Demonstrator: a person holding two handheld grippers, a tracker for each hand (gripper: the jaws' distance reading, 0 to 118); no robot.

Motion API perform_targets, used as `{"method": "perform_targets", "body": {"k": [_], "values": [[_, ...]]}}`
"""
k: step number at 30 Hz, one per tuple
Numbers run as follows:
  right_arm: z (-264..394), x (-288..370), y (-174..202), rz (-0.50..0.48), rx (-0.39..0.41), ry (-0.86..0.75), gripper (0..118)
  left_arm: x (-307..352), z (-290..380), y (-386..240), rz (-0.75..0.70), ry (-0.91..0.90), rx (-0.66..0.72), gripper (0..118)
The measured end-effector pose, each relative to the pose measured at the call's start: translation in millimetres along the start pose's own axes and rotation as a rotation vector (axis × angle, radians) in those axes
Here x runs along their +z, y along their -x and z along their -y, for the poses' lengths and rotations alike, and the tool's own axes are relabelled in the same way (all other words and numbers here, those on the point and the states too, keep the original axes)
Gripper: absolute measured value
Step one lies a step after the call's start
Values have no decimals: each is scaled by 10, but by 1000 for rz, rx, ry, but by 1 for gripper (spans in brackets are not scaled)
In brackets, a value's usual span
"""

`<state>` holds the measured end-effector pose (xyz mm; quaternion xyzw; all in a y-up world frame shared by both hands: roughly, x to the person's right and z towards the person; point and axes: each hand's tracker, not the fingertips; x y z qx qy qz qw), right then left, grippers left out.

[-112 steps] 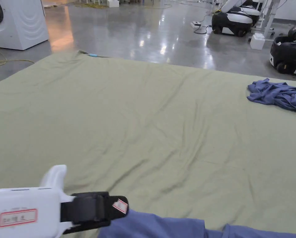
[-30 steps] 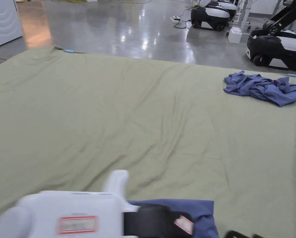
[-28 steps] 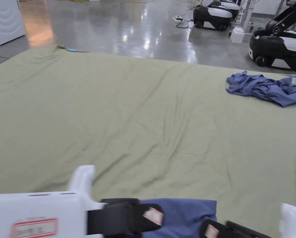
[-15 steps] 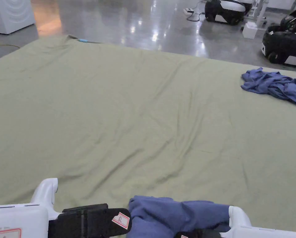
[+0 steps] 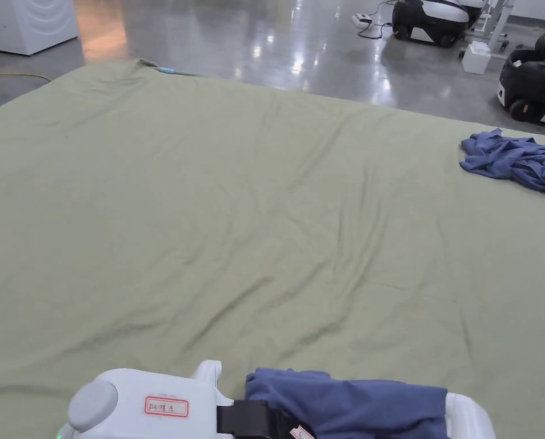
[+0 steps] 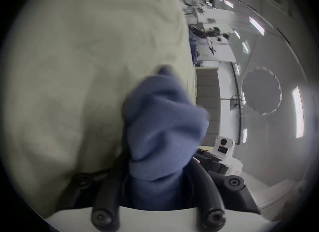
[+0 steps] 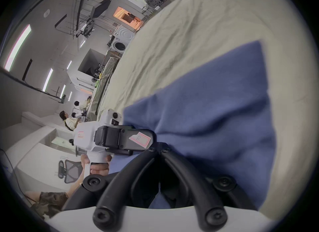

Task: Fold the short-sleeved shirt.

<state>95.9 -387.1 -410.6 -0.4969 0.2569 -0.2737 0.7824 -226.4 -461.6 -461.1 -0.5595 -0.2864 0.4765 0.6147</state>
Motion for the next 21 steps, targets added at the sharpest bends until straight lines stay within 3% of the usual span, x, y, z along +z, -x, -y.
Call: {"method": "perform_targets", "body": {"k": [1, 5, 10, 19, 21], "values": [[21, 95, 40, 22, 27, -35, 2, 81, -20, -57, 66, 28, -28, 23], [75, 457, 94, 24, 7, -103, 2, 325, -2, -473, -146, 91, -287, 23], [39, 547, 228, 37, -11, -151, 2, 939, -196, -629, -304, 94, -406, 23], [-36, 40, 594, 10, 37, -29, 2, 2347, -626, -295, -648, -27, -345, 23], [-77, -101, 645, 43, 74, 0, 2, 2597, -686, -265, -719, -79, -337, 23]]}}
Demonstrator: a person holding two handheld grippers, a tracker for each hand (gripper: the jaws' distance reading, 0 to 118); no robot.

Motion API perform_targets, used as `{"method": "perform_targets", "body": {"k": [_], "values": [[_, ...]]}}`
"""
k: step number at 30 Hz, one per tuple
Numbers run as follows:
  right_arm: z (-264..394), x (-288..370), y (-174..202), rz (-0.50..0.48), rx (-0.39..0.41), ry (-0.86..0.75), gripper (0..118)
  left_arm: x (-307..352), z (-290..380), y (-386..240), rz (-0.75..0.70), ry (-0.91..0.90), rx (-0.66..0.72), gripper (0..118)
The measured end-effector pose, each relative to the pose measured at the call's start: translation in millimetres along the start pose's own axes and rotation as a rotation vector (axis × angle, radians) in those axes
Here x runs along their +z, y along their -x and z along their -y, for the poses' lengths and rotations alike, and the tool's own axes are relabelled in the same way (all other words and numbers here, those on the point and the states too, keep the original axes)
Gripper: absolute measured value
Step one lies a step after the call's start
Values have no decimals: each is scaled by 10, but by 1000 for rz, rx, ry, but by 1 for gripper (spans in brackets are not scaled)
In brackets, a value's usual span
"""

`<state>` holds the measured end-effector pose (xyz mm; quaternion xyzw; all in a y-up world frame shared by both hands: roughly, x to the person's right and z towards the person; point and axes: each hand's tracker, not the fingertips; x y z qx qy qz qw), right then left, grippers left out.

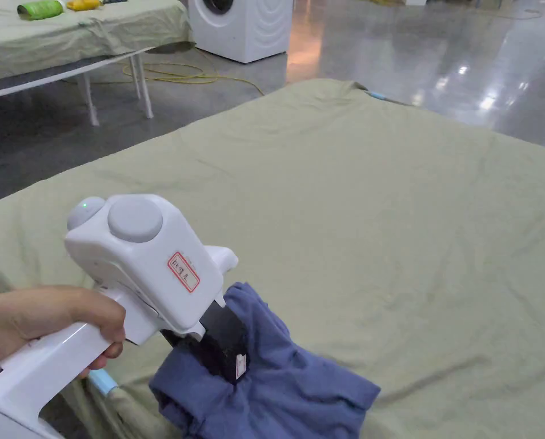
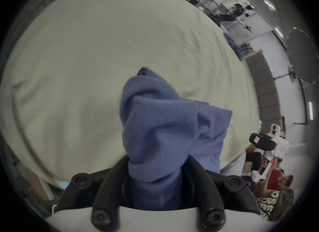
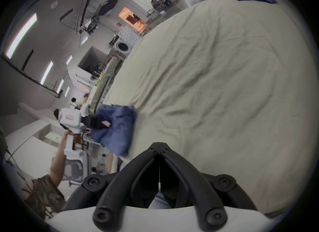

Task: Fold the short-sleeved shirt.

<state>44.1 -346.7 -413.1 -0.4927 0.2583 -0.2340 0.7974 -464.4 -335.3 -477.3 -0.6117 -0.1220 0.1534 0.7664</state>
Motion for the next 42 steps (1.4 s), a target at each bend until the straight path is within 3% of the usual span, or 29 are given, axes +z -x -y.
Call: {"method": "perform_targets", "body": {"k": [2, 7, 15, 22, 24, 26, 29, 31, 32, 33, 34, 40, 42], "values": [[-62, -134, 50, 55, 25, 47, 2, 147, -21, 264, -78, -10, 39, 23], [-156, -335, 172, 18, 38, 80, 2, 415, -171, 801, -207, -24, 67, 23], [-159, -522, 322, 61, 64, 136, 2, 630, -524, 1330, -424, -27, 100, 23], [-147, -550, 368, 87, 63, 139, 2, 547, -573, 1644, -379, -20, 157, 28], [-143, -548, 374, 89, 66, 145, 2, 549, -493, 1657, -429, -50, 155, 39], [-141, -548, 400, 93, 76, 149, 2, 625, -428, 1673, -554, -75, 115, 78], [-123, -494, 453, 88, 97, 133, 2, 982, -275, 1678, -575, -162, 235, 82], [-99, -440, 464, 60, 98, 120, 2, 1288, -108, 1535, -591, -294, 298, 76], [-85, -406, 464, 47, 96, 114, 2, 1435, 3, 1379, -568, -379, 268, 63], [-66, -371, 461, 36, 97, 108, 2, 1551, 113, 1199, -533, -444, 228, 33], [-42, -334, 454, 33, 100, 100, 2, 1618, 215, 1007, -503, -508, 203, 17], [108, 169, 316, 44, 88, -70, 2, 1606, 770, -227, -153, -801, 66, 5], [157, 466, 238, 65, 79, -170, 2, 1386, 930, -756, -200, -861, 47, 3]]}}
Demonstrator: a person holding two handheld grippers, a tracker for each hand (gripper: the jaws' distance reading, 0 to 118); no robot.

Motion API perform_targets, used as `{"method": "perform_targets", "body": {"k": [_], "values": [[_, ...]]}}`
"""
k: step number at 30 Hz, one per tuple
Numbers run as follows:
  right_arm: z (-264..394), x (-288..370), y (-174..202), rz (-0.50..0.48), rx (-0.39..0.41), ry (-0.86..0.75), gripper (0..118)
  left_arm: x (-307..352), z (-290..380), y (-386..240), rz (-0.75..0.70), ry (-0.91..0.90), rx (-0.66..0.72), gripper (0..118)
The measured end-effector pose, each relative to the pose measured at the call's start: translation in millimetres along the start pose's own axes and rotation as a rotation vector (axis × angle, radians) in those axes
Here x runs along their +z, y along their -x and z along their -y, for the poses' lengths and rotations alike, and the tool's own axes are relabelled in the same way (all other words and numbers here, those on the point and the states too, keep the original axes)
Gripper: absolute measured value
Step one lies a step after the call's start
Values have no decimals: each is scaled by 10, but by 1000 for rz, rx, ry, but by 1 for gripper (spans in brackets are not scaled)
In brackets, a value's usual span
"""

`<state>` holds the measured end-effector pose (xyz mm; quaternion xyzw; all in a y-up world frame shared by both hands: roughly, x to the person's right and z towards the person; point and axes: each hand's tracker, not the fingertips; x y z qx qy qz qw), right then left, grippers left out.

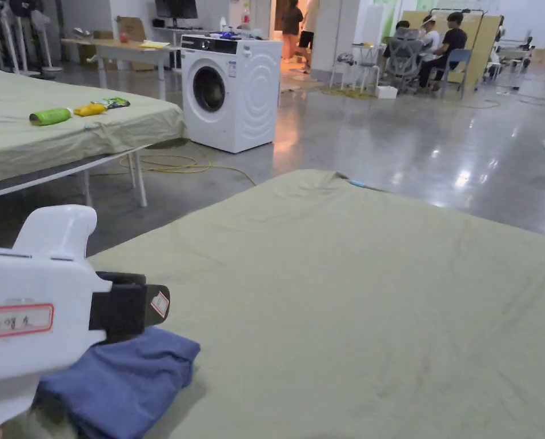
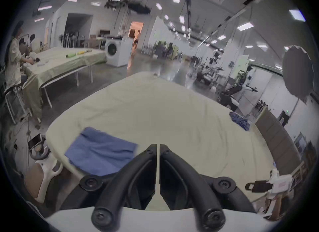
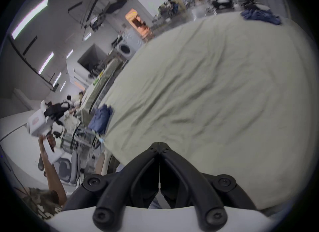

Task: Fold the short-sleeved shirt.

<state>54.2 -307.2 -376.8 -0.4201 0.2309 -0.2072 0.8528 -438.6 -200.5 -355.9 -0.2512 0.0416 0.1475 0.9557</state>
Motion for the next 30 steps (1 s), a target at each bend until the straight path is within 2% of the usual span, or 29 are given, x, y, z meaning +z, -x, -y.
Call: {"method": "perform_targets", "body": {"k": [2, 3, 5, 7, 9, 10, 12, 15, 18, 21, 25, 30], "values": [[-2, 304, -103, 44, 23, -89, 2, 27, 288, -498, -32, -32, -124, 3], [-6, 452, -150, 83, 44, -129, 2, 42, 417, -725, -4, -45, -179, 3], [-10, 726, -235, 176, 93, -205, 2, 44, 626, -1152, 43, -82, -177, 3], [-10, 969, -299, 265, 131, -282, 2, -42, 778, -1437, 124, -172, -249, 3], [11, 1175, -318, 334, 167, -346, 2, -105, 862, -1752, 78, -275, -333, 3], [28, 1261, -317, 359, 176, -396, 2, -108, 892, -1867, 106, -305, -364, 3], [93, 1424, -291, 401, 211, -535, 2, -80, 943, -2103, 142, -361, -354, 3], [204, 1533, -242, 500, 314, -721, 2, 2, 1027, -2320, 218, -449, -282, 3], [329, 1475, -221, 569, 426, -897, 2, 18, 1151, -2414, 189, -583, -314, 3], [419, 1319, -270, 617, 457, -907, 2, 17, 1172, -2446, 156, -543, -374, 3], [499, 1082, -319, 695, 479, -873, 2, 6, 1245, -2349, 126, -512, -380, 3], [503, 1101, -296, 671, 411, -927, 2, -40, 1217, -2195, 87, -418, -323, 1]]}}
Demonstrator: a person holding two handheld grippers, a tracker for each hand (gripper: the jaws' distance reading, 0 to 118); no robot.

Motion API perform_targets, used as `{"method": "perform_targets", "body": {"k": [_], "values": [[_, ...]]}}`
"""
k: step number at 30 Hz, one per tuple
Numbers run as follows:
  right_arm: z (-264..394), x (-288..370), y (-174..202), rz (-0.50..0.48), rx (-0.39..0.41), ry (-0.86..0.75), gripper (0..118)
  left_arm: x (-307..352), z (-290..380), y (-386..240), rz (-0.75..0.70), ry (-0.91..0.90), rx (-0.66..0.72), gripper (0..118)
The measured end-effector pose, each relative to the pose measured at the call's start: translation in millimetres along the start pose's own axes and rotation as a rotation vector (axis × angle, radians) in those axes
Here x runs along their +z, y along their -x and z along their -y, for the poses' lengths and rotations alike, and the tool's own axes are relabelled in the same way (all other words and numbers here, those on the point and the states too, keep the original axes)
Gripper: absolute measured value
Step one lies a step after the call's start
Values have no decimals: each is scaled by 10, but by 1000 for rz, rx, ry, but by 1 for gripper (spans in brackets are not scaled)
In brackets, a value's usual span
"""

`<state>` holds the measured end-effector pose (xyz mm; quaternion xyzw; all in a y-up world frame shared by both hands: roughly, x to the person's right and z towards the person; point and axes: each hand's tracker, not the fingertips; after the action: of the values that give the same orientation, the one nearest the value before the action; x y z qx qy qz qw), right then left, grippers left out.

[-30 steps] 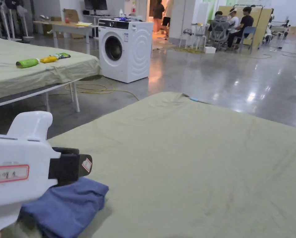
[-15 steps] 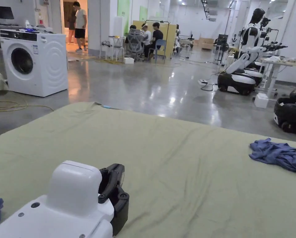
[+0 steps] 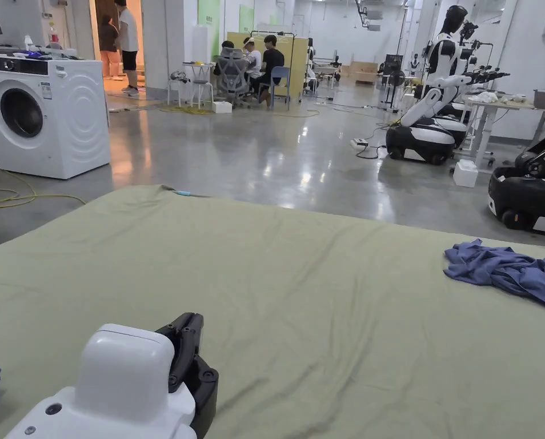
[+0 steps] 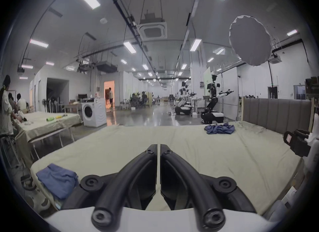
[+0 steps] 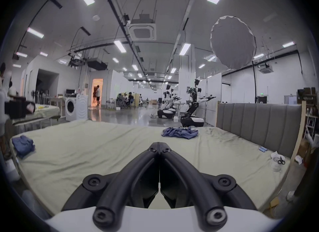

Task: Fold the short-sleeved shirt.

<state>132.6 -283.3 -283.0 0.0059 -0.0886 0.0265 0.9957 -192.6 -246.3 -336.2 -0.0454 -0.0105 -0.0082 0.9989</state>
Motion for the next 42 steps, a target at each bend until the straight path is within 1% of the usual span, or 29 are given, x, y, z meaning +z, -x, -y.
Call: {"method": "perform_targets", "body": {"k": [1, 4, 5, 10, 13, 14, 15, 16, 17, 18, 19, 22, 26, 28, 29, 33, 42], "values": [[-30, 9, -10, 18, -16, -24, 2, -18, 5, 29, -6, 24, 19, 0], [-129, -31, -58, 23, -25, -23, 2, -81, 3, 116, 24, 79, 100, 0], [-150, -45, -75, 22, -27, -17, 2, -83, 9, 133, 38, 69, 115, 0], [-163, -72, -103, 48, -3, -8, 2, -89, -37, 64, 13, 57, 41, 0], [-150, -89, -97, 71, 7, -7, 3, -31, -43, 12, 20, -32, 23, 0], [-141, -93, -101, 72, 3, -11, 16, -22, -45, -15, 11, -52, 3, 1], [-144, -114, -115, 73, 0, -8, 66, -18, -45, -34, 12, -49, -6, 34], [-146, -151, -131, 75, -13, 18, 109, -54, -58, -54, 7, -25, -12, 85], [-61, -142, -149, 59, -24, -1, 118, -133, -61, -64, 5, 41, -23, 118], [-45, -133, -164, 42, -42, -22, 118, -75, -39, -58, 100, 13, -70, 118], [-11, -137, -174, 49, -43, -9, 118, -87, -34, -67, 79, 64, -53, 118], [-7, -161, -165, 50, -43, -8, 118, -57, 0, -136, 51, 20, -69, 118], [-44, -169, -133, 67, 18, -6, 118, -104, -24, -120, 72, 1, -50, 118], [-99, -174, -119, 70, 31, -6, 118, -110, -57, -92, 85, 40, -30, 118], [-100, -174, -114, 69, 33, -7, 118, -123, -67, -73, 101, 59, -19, 118], [-123, -189, -104, 64, 31, 1, 118, -102, -95, -99, 62, 78, -2, 118], [-136, -186, -36, 44, 56, 20, 118, -75, -150, -54, 111, 88, 35, 118]]}}
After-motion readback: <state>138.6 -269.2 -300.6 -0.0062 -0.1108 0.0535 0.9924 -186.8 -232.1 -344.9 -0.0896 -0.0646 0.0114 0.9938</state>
